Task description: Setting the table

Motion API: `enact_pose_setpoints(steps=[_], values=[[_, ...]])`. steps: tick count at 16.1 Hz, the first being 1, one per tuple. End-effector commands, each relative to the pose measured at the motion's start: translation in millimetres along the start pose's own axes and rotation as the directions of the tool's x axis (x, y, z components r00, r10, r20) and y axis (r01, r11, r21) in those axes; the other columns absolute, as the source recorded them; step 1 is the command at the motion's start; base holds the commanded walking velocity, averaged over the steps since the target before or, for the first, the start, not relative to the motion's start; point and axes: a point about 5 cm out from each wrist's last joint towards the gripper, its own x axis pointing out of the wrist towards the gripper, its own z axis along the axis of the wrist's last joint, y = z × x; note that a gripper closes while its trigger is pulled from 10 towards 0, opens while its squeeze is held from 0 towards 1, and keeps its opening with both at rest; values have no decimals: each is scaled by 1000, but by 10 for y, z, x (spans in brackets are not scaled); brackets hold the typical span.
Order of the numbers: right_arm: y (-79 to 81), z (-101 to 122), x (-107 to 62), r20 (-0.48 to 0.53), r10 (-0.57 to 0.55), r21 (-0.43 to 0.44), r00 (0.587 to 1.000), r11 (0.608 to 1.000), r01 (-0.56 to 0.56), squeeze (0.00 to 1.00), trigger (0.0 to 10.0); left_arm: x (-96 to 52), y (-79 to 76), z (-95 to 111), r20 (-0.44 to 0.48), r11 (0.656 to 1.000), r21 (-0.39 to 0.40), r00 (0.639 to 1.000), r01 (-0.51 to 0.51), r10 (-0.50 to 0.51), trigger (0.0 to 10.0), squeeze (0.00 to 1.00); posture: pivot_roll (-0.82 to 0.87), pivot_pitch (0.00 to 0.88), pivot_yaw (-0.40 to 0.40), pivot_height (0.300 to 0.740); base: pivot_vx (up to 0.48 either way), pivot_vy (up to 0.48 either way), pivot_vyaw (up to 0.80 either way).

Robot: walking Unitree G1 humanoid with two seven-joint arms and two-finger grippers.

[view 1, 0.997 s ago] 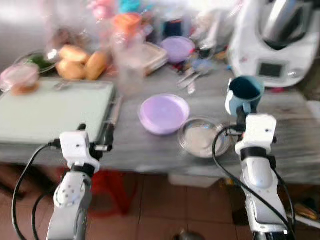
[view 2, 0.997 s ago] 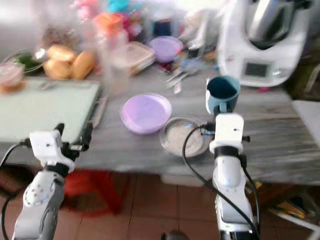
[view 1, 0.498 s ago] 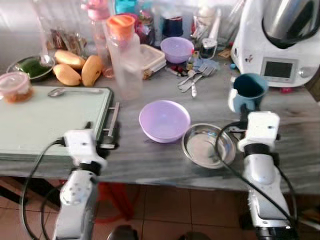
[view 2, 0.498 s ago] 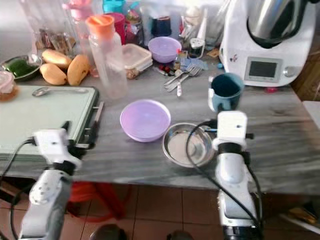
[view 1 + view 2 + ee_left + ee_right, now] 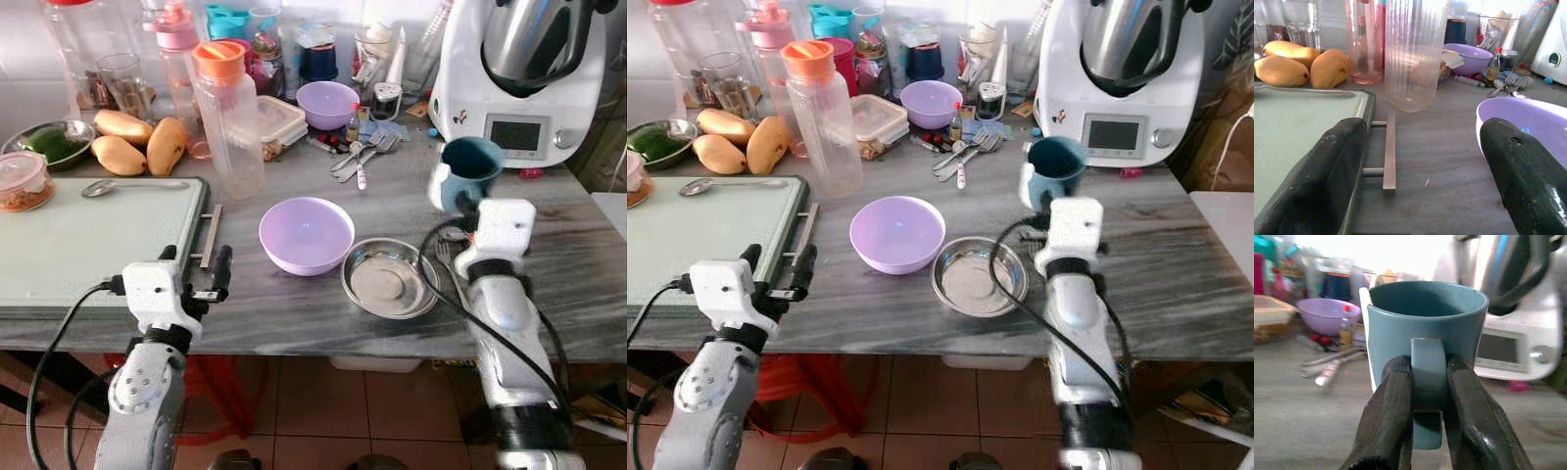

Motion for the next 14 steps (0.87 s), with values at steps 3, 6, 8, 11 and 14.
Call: enact_pose_setpoints(steps=[3, 6, 8, 11, 14], values=[[117, 87, 97, 60, 94, 79, 994, 992, -99, 0, 10000, -68, 54, 63, -5, 1000, 19, 1000, 4, -4, 10000, 0, 77, 0, 27, 740, 0, 0, 0], [159, 22, 133, 38, 146, 133, 989, 980, -150, 0, 10000, -82, 65, 95, -15, 999, 33, 1000, 24, -23, 10000, 0, 89, 0, 41, 740, 0, 0, 0], [159, -41, 120, 12, 155, 158, 988, 975, -155, 0, 10000, -87, 74, 103, -20, 999, 35, 999, 27, -26, 10000, 0, 91, 0, 45, 740, 0, 0, 0], [160, -156, 53, -19, 168, 175, 986, 971, -163, 0, 10000, -101, 63, 110, -31, 999, 35, 999, 36, -35, 10000, 0, 91, 0, 48, 740, 0, 0, 0], [155, -251, 9, -53, 166, 195, 985, 969, -153, 0, 10000, -106, 61, 107, -39, 999, 34, 999, 38, -37, 10000, 0, 85, 2, 48, 740, 0, 0, 0]])
